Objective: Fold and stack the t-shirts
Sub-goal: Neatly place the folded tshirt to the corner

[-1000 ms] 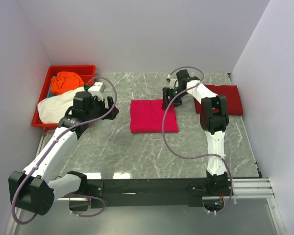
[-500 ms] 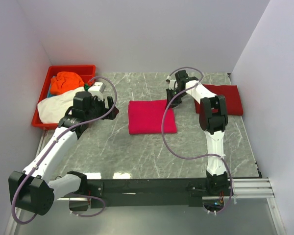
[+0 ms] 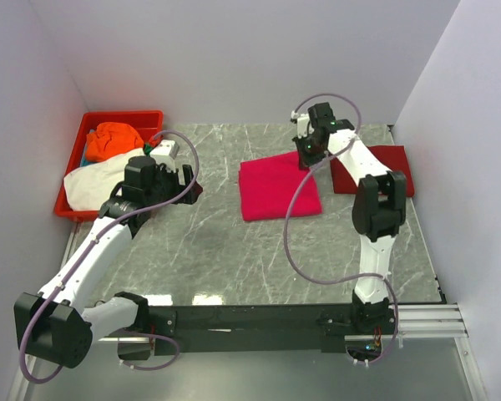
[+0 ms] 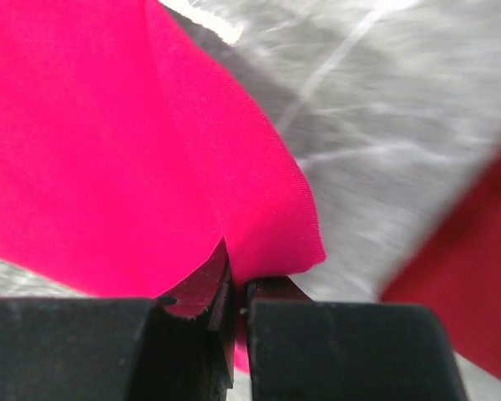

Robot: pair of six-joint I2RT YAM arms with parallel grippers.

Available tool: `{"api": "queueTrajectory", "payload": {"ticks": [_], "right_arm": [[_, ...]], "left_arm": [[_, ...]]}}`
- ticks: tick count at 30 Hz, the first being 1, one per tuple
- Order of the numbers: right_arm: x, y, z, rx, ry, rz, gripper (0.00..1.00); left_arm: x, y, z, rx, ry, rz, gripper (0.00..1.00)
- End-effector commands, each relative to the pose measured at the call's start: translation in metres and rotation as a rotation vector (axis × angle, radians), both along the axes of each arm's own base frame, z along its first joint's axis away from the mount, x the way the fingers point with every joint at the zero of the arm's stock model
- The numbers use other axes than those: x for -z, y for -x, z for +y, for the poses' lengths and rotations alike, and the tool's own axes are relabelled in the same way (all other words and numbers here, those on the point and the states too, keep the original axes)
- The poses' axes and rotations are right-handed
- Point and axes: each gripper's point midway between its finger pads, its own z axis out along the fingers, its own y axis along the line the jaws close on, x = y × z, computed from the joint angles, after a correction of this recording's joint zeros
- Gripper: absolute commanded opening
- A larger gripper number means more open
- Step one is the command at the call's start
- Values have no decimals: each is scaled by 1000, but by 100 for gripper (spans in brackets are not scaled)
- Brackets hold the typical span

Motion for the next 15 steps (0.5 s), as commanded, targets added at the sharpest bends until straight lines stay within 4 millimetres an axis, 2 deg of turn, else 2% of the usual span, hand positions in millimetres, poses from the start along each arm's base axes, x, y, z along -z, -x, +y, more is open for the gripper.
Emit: {"api": "queueTrajectory", "payload": {"ticks": [1, 6, 8, 15], "right_arm": [[-47, -7, -32, 22, 133, -168, 0], [-80, -5, -51, 44, 218, -275, 0], [-86, -5, -56, 50, 239, -293, 0], [-128, -1, -72, 90, 298, -402, 0]], "left_arm": [[-21, -1, -2, 20, 15, -86, 83], [-23, 0, -4, 30, 21, -90, 83], [-25, 1, -4, 30, 23, -96, 83], [-26, 2, -4, 33, 25, -101, 83]]}}
